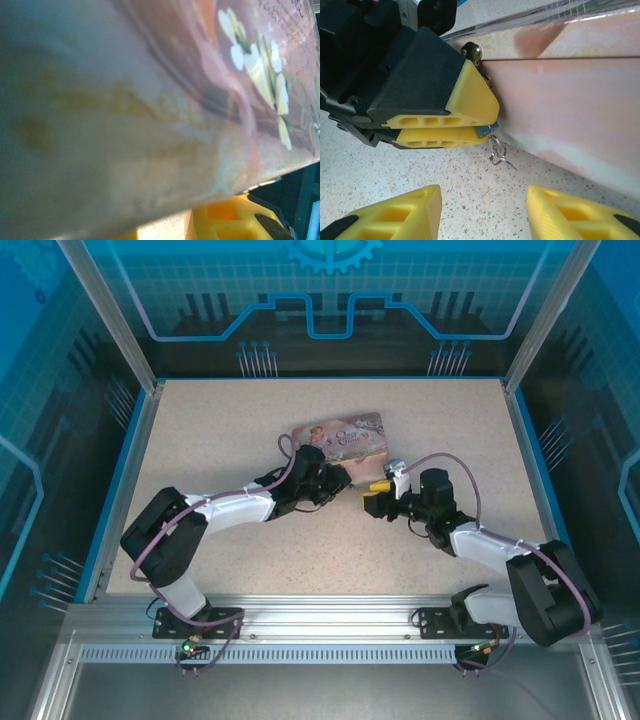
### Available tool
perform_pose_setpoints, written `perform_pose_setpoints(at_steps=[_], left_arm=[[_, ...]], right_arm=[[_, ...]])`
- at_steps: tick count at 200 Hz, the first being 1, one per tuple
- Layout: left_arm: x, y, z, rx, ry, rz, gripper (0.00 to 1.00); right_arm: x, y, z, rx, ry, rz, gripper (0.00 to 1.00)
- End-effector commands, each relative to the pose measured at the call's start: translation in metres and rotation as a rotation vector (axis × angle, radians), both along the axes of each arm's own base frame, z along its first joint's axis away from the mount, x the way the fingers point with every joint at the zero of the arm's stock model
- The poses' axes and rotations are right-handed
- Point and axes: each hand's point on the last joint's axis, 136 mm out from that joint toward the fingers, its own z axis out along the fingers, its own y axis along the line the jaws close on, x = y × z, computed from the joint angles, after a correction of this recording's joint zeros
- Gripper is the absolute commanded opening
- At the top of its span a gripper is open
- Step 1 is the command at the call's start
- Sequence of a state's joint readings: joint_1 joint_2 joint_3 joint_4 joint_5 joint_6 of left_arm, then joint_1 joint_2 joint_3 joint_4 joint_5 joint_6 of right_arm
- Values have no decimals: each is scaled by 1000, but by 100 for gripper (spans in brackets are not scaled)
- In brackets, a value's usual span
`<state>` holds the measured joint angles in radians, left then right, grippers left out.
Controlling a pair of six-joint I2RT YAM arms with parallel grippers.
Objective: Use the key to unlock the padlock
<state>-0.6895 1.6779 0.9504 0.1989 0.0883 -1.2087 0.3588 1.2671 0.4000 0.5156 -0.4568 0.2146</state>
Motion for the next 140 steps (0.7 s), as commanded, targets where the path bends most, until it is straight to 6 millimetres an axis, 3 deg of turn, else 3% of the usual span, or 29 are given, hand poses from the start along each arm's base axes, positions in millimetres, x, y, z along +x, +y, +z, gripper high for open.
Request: perform_pose_setpoints(at_steps=[1,66,140], left_arm=[[-2,0,6,-23,-17,-30,0],[-10,-2,9,-53,-5,-51,0],[-10,-4,14,-81,-6,-53,0]], right_arm=[[-6,7,2,82,57,33,46],[8,23,-8,164,101,55,45],[17,37,-22,179,138,83,36]])
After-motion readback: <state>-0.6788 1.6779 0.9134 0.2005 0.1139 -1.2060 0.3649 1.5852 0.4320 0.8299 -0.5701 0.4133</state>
